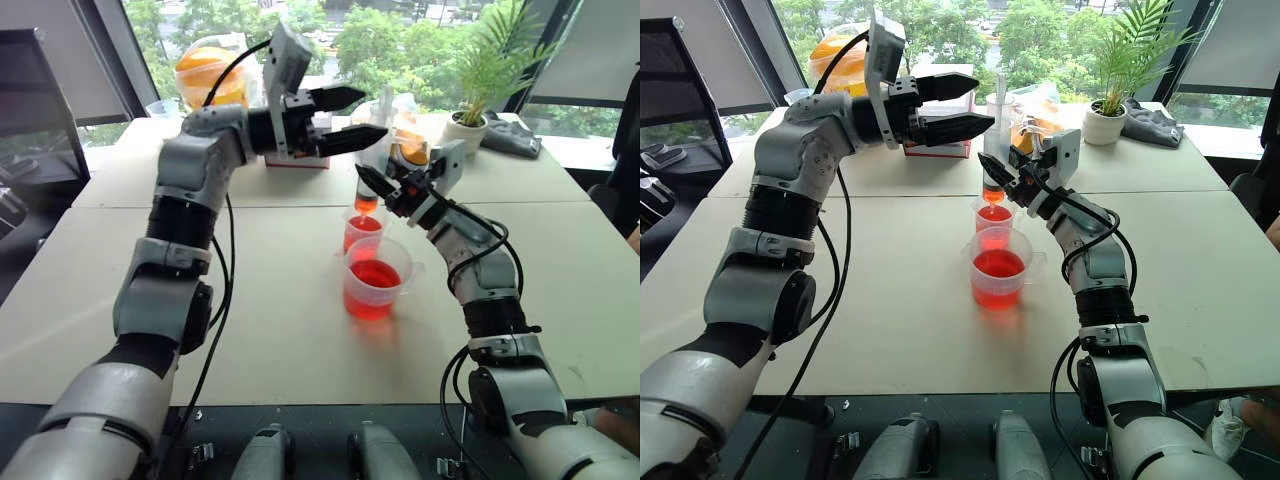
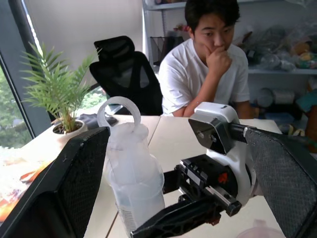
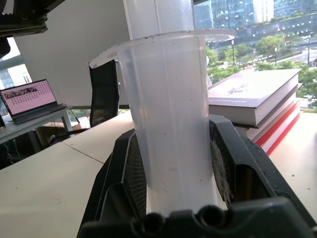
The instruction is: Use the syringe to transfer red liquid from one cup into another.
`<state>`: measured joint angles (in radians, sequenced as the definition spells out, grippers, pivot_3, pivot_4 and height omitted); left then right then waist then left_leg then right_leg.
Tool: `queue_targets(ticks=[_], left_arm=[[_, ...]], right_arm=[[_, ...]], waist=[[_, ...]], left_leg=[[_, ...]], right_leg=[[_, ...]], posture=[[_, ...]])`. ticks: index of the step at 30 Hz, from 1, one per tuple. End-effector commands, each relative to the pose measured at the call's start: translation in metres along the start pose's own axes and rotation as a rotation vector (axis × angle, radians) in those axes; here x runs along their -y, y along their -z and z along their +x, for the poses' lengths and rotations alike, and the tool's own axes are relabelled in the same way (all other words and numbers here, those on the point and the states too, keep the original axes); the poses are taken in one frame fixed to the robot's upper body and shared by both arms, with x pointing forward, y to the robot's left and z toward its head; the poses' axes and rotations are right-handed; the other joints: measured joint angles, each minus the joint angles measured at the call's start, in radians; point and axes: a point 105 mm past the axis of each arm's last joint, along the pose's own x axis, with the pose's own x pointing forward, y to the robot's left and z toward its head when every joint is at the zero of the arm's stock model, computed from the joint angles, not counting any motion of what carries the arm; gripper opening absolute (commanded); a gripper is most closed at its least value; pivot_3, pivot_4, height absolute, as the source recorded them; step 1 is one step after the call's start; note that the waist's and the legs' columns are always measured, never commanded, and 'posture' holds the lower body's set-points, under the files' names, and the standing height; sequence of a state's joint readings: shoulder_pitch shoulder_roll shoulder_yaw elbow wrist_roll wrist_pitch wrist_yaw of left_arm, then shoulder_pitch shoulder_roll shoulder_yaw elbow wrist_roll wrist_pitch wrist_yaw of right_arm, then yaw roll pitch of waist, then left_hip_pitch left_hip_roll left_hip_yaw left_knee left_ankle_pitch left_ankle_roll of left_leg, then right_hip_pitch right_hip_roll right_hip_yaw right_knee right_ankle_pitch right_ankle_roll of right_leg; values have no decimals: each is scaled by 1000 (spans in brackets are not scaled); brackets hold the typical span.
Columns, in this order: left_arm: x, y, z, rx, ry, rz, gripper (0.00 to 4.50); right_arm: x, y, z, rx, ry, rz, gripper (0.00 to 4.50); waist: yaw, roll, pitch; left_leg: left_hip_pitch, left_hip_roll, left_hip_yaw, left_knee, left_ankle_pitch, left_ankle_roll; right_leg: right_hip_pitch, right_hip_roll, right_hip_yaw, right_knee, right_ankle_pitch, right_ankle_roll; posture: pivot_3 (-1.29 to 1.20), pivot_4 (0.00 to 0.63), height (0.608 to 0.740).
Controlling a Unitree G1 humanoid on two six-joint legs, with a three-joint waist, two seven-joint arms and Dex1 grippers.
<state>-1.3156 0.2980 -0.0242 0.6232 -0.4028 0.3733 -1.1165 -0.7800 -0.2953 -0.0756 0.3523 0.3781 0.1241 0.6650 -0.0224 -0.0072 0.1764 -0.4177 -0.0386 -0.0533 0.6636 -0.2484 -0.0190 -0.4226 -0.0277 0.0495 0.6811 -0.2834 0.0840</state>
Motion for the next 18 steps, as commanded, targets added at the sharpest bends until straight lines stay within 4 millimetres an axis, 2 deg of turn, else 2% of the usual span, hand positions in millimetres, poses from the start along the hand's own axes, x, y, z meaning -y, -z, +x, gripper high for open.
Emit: queue_targets(ticks=[1,10,13,18], left_arm=[[-6,-11,6,13,-9,46,4471],[1,-2,26,-8,62,-8,4471],[3,0,32,-16,74,-22,3641],[0,3,36,-17,52,-39,1097]], right_arm=[[-3,-16,2,57,-9,-37,1452],[-6,-15,1,55,-13,-45,1452],[-6,-15,1,51,-14,-49,1452],[-6,-16,1,50,-14,-53,1452]], waist=[[-1,0,0],[2,0,0],[2,0,0],[-1,0,0]], left_leg=[[0,0,0,0,0,0],[-1,0,0,0,0,0],[-1,0,0,0,0,0],[-1,0,0,0,0,0]], right_leg=[[0,0,0,0,0,0],[-1,0,0,0,0,0],[-1,0,0,0,0,0],[-1,0,0,0,0,0]], posture=[[0,150,740],[0,150,740],[0,150,740],[0,150,740]])
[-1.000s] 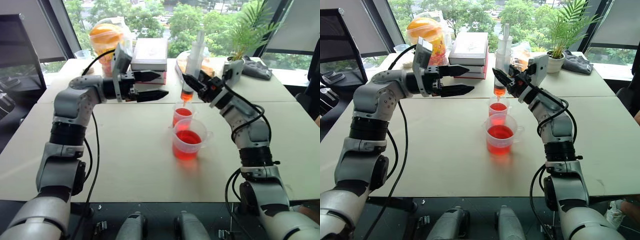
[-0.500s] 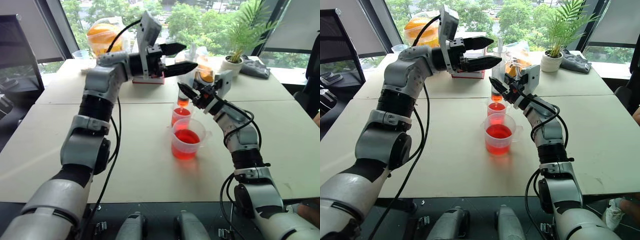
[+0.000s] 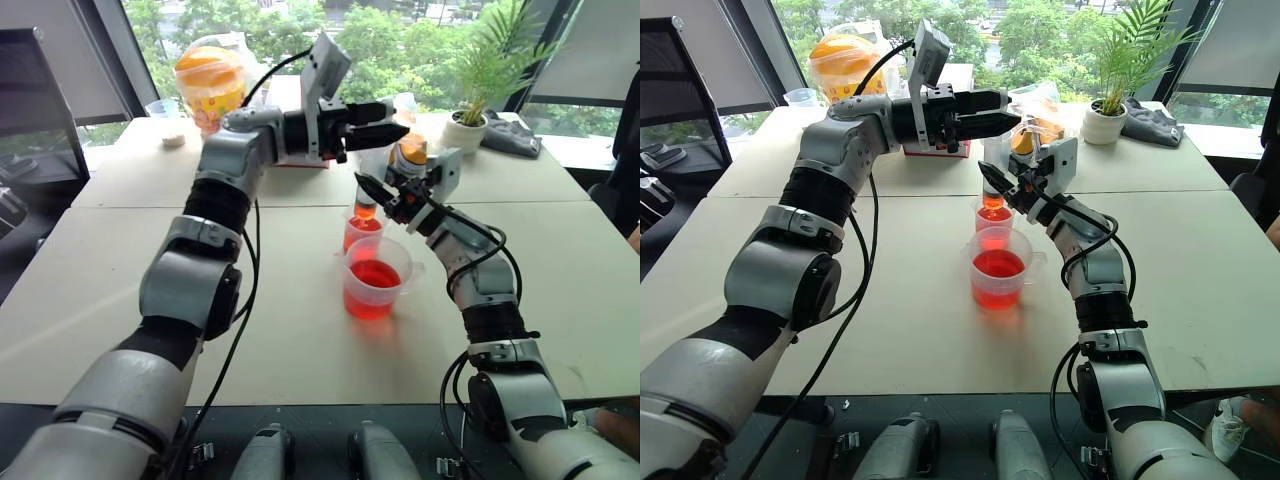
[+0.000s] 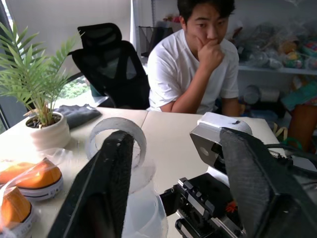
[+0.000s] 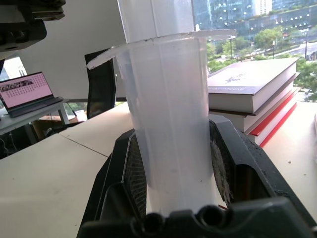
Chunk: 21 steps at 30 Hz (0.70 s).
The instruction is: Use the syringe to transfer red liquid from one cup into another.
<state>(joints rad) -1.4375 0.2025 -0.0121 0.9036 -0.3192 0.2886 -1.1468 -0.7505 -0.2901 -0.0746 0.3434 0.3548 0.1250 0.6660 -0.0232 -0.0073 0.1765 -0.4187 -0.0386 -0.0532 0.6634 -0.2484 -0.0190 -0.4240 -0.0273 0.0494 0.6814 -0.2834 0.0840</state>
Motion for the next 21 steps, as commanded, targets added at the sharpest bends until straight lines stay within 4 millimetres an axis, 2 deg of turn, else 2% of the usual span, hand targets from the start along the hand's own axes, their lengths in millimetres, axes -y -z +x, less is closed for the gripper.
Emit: queue_targets(ticks=[1,2,3,9,13,21], left_arm=[[4,-13,8,27,24,31,609],[4,-13,8,28,23,30,118],[3,-13,7,28,21,30,54],[1,-3,3,-4,7,43,54],[-2,11,-3,-26,-14,23,54],[-4,29,-10,-48,-40,-13,54]], right_arm=[[-5,-26,4,78,-21,-52,1452],[-6,-26,4,77,-22,-54,1452],[-6,-26,4,77,-23,-56,1452],[-7,-35,2,84,-25,-76,1452],[-10,-55,-3,104,-31,-97,1452],[-11,-81,-5,128,-24,-89,1452]], waist=[[0,0,0],[1,0,0],[2,0,0],[3,0,0],[3,0,0],[3,0,0]], left_leg=[[0,0,0,0,0,0],[0,0,0,0,0,0],[0,0,0,0,0,0],[0,0,0,0,0,0],[0,0,0,0,0,0],[-1,0,0,0,0,0]], right_leg=[[0,0,0,0,0,0],[0,0,0,0,0,0],[0,0,0,0,0,0],[0,0,0,0,0,0],[0,0,0,0,0,0],[-1,0,0,0,0,0]], posture=[[0,150,740],[0,150,740],[0,150,740],[0,150,740],[0,150,740],[0,150,740]])
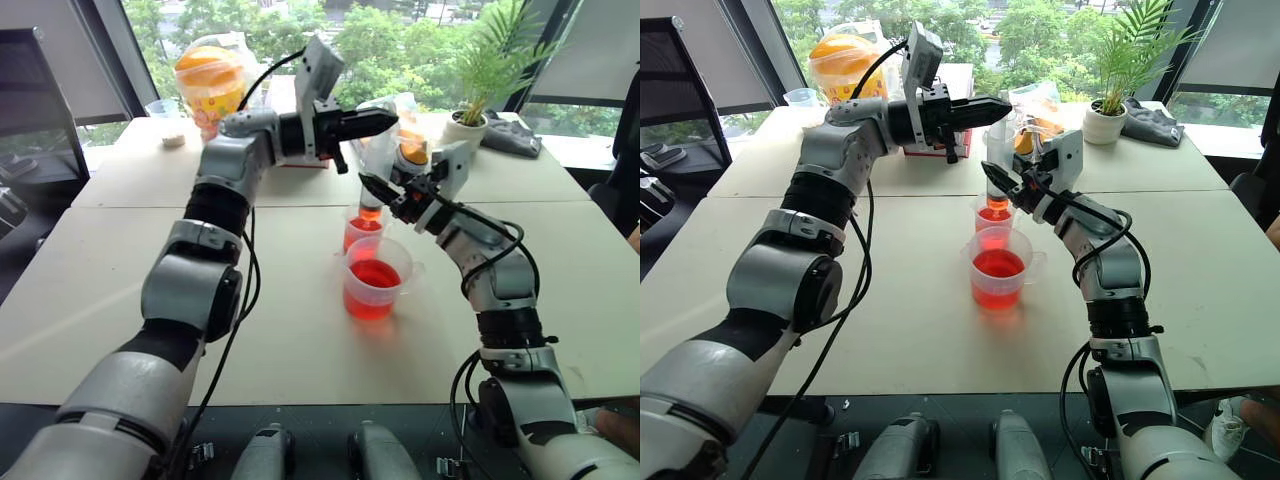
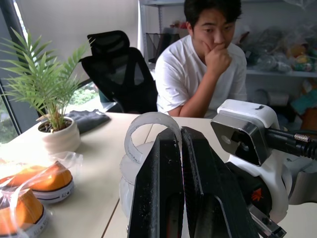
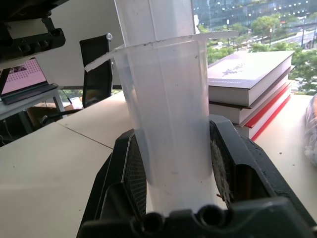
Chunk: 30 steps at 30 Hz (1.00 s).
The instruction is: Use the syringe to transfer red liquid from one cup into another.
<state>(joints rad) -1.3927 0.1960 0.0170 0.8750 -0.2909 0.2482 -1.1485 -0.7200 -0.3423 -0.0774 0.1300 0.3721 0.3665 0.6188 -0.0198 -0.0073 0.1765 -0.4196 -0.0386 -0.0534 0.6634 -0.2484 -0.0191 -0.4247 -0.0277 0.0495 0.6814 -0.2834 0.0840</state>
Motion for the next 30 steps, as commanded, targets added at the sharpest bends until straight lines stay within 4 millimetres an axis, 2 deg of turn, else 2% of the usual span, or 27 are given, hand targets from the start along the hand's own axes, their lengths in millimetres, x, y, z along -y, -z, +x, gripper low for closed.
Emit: queue_targets(ticks=[1,17,20,25,28,30], left_arm=[[-2,23,-5,-68,-23,-39,54],[6,38,-9,-94,-3,-60,54],[5,36,-10,-91,-7,-60,54],[2,24,-14,-64,-18,-62,54],[-1,16,-17,-49,-28,-61,887],[-3,6,-24,-33,-32,-48,1835]], right_arm=[[-7,-67,-2,207,-24,-87,1452],[-3,-100,1,273,-15,-112,1452],[-3,-99,2,266,-19,-108,1452],[-8,-83,2,228,-33,-85,1452],[-8,-73,3,206,-34,-73,1452],[-10,-64,3,183,-38,-64,1452]], waist=[[0,0,0],[1,0,0],[1,0,0],[1,0,0],[0,0,0],[-1,0,0]], left_leg=[[0,0,0,0,0,0],[0,0,0,0,0,0],[0,0,0,0,0,0],[0,0,0,0,0,0],[0,0,0,0,0,0],[0,0,0,0,0,0]], right_leg=[[0,0,0,0,0,0],[0,0,0,0,0,0],[0,0,0,0,0,0],[0,0,0,0,0,0],[0,0,0,0,0,0],[0,0,0,0,0,0]], posture=[[0,150,740],[0,150,740],[0,150,740],[0,150,740],[0,150,740],[0,150,740]])
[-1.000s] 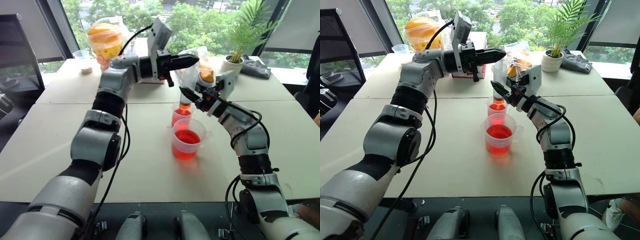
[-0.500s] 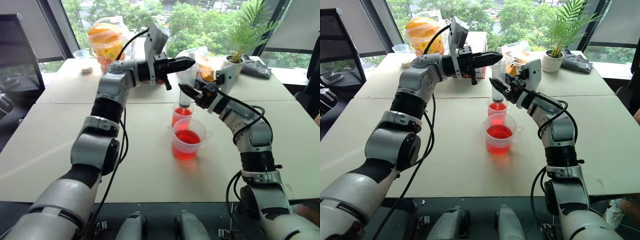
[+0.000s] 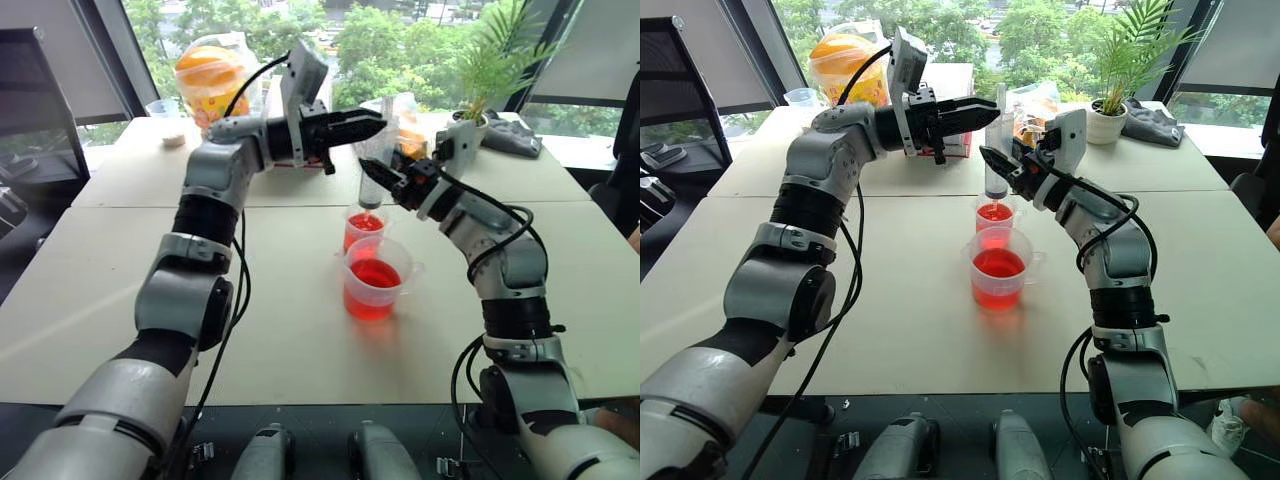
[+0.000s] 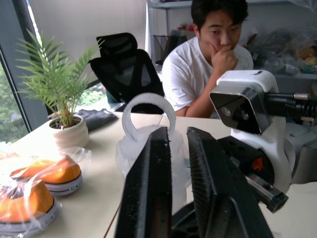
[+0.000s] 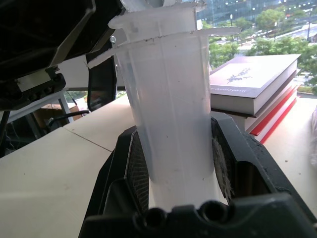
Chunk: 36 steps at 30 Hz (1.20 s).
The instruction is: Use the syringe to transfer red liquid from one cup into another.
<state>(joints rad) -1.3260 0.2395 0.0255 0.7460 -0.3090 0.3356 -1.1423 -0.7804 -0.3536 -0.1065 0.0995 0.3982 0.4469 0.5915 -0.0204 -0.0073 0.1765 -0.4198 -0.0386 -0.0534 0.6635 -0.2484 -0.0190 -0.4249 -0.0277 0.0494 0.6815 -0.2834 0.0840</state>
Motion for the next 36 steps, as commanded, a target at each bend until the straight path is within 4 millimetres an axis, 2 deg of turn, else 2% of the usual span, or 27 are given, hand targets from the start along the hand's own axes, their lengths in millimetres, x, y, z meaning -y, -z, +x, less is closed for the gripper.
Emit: queue_targets(ticks=[1,5,6,9,14,18,20,22,24,26,30,36], left_arm=[[-3,3,-9,-24,-9,-28,2378],[-7,-10,-23,-1,-22,-6,4271],[-7,-13,-28,1,-24,1,4463],[-7,-15,-43,-7,-24,18,4463],[0,-2,-66,-57,-28,15,4463],[6,16,-79,-104,-66,27,4463],[10,25,-85,-106,-84,8,4463],[15,30,-89,-102,-90,-5,4463],[23,40,-93,-114,-101,-14,4463],[29,48,-96,-121,-108,-26,4463],[39,57,-99,-121,-112,-48,4463],[47,63,-98,-115,-109,-76,4463]], right_arm=[[-15,-38,-1,151,-55,-67,1452],[-18,-34,-1,139,-62,-58,1452],[-17,-34,-2,138,-61,-56,1452],[-17,-34,-2,133,-59,-51,1452],[-14,-38,-2,118,-47,-39,1452],[3,-65,-6,121,29,100,1452],[24,-81,-12,48,118,153,1452],[40,-88,-20,-35,199,184,1452],[56,-70,-43,-347,279,161,1452],[70,-56,-66,-554,365,130,1452],[82,-20,-99,-801,382,144,1452],[109,34,-131,-989,461,246,1452]], waist=[[-1,0,0],[-1,0,0],[0,0,0],[0,0,0],[0,0,0],[3,0,0],[6,0,0],[9,0,0],[13,0,0],[16,0,0],[4,0,0],[3,1,0]], left_leg=[[0,0,0,0,0,0],[0,0,0,0,0,0],[0,0,0,0,0,0],[0,0,0,0,0,0],[0,0,0,0,0,0],[0,0,-1,0,0,0],[-1,0,-1,0,0,0],[-3,0,-1,0,0,0],[-5,0,-2,0,0,0],[-6,0,-3,-1,0,0],[-7,0,-1,-3,-1,1],[-6,1,0,-2,-1,2]], right_leg=[[0,0,0,0,0,0],[-1,0,0,0,0,0],[-1,0,0,0,0,0],[-1,0,0,0,0,0],[-1,0,0,0,0,0],[-1,-1,1,1,0,0],[-1,-2,1,1,0,0],[-3,-3,1,1,0,0],[-4,-3,0,-1,0,0],[-4,-5,-1,-4,0,-1],[-2,-4,-1,-11,1,-2],[-2,-3,0,-10,1,-1]], posture=[[0,150,740],[0,150,740],[0,150,740],[0,150,740],[0,150,740],[0,150,740],[0,150,740],[0,150,740],[0,150,740],[0,150,740],[0,150,740],[0,150,740]])
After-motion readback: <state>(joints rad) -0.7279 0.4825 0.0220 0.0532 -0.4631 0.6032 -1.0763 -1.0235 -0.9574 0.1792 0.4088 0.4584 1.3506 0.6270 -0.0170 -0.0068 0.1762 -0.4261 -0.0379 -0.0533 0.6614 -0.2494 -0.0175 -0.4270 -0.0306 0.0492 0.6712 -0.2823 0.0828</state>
